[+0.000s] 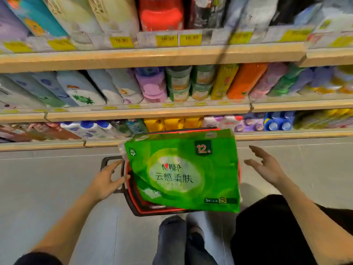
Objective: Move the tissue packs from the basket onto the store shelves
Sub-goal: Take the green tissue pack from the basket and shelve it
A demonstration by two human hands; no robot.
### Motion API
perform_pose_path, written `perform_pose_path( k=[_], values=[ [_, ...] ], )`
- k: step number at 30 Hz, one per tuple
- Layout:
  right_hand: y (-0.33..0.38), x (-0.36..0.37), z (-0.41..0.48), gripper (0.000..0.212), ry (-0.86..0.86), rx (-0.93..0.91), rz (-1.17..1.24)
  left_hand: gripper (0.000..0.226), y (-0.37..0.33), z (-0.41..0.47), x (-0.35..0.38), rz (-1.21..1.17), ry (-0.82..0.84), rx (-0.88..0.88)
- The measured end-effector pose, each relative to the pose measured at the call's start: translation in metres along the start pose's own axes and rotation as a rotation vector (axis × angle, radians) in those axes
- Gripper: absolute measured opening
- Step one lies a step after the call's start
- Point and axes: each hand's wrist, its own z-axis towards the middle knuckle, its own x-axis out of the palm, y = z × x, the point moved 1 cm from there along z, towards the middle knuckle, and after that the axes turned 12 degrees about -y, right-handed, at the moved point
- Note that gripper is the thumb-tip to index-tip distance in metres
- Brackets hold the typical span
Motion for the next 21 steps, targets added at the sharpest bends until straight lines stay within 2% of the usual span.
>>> perform_pose_path(
  k=[3,7,9,11,13,14,17,18,21],
  values=[
    [-0.03,0.023,0.024,0.058,-0.057,0.024,0.107,0.072,0.029,0.026,0.026,-0.013,-0.027,-0.047],
    [-0.079,0.058,0.051,0.051,-0.056,0.082,0.156,0.095,0.056,0.047,0.055,-0.021,-0.042,-0.082],
    [-0.101,0.075,0.064,0.058,-0.034,0.093,0.214,0.09,0.062,0.055,0.066,-0.073,-0.043,-0.083],
    [-0.117,0.09,0.075,0.044,-0.012,0.085,0.254,0.072,0.063,0.061,0.076,-0.16,-0.032,-0.047],
    [-0.122,0.101,0.076,0.033,0.017,0.093,0.274,0.078,0.065,0.067,0.086,-0.214,-0.027,-0.007],
    [-0.123,0.106,0.075,0.035,0.024,0.107,0.272,0.087,0.066,0.07,0.091,-0.239,-0.026,-0.01],
    [-0.129,0.116,0.078,0.069,0.024,0.144,0.355,0.104,0.069,0.076,0.099,-0.358,-0.042,-0.058],
    [-0.129,0.117,0.078,0.067,0.019,0.167,0.397,0.102,0.069,0.077,0.101,-0.411,-0.04,-0.075],
    [-0.124,0.119,0.077,0.037,0.0,0.223,0.481,0.088,0.067,0.077,0.106,-0.533,-0.046,-0.141]
  ],
)
